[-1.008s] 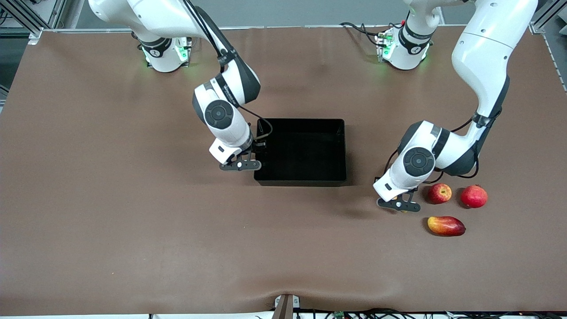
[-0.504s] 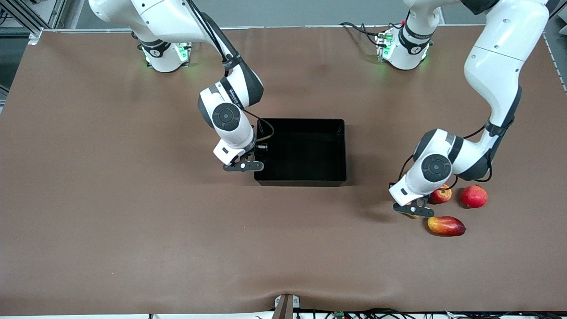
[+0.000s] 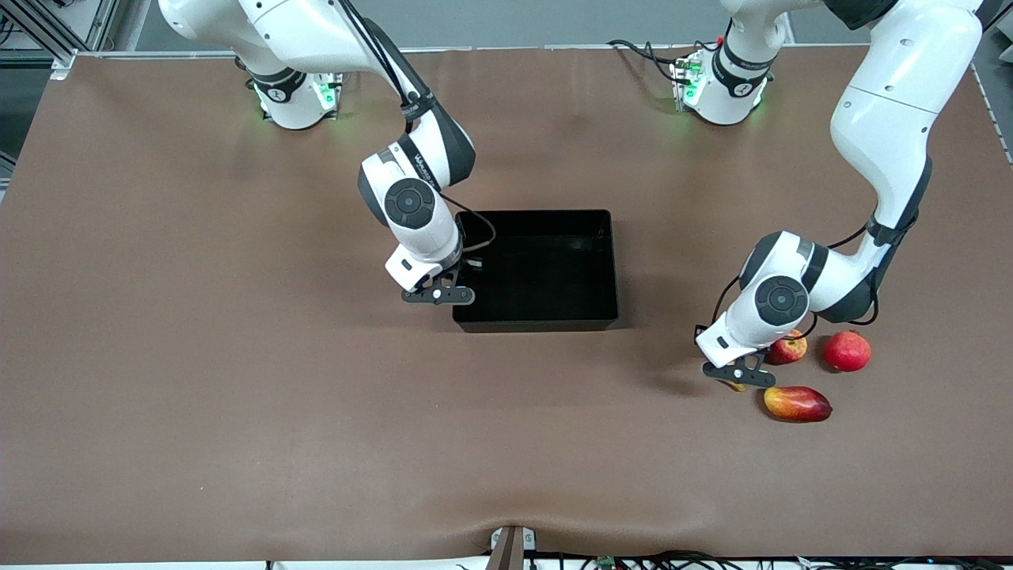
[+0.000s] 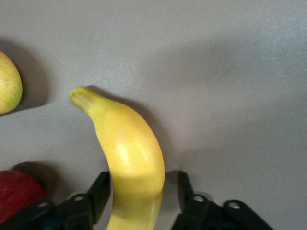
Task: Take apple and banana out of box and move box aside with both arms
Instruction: 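Place the banana by the fruits while the right gripper drags the tray, then slide the black tray away with the right gripper while the left gripper rises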
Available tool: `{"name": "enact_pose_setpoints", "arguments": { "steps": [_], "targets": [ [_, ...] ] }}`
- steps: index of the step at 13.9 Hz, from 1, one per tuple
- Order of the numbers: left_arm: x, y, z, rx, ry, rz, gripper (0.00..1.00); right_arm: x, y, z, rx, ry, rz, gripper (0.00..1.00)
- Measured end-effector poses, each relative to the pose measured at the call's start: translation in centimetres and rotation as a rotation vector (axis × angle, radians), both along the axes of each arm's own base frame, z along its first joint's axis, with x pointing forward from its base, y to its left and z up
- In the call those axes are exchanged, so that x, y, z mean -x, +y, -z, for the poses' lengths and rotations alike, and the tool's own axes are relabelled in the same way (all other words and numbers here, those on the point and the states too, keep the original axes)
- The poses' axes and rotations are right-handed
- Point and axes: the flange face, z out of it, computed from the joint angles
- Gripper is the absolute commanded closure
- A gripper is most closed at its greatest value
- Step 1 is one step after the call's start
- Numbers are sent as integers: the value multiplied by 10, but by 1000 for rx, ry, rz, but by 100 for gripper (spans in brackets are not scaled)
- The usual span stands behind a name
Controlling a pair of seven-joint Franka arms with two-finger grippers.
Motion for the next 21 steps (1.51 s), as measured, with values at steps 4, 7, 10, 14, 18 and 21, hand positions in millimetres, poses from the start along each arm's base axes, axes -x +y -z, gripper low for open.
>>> {"name": "enact_pose_setpoints", "arguments": {
  "steps": [4,7,10,14,18,21],
  "targets": [
    [-17,1,-75,17,-50,-84,0,-34,-49,-46,16,58,84,100],
    [-18,6,-190,5,-52,-180,0,-67,-138,-83,13,115,126,100],
    [-7,19,-295,-40,-61,-241,0,-87,-248,-100,-6,180,126,100],
    [7,25,-377,1,-63,-287,0,-94,-405,-82,-64,196,79,100],
    [35,19,-437,35,-113,-301,0,-72,-552,-61,-120,157,43,100],
    [62,22,-468,55,-123,-319,0,-56,-623,-27,-123,117,18,100]
  ]
}}
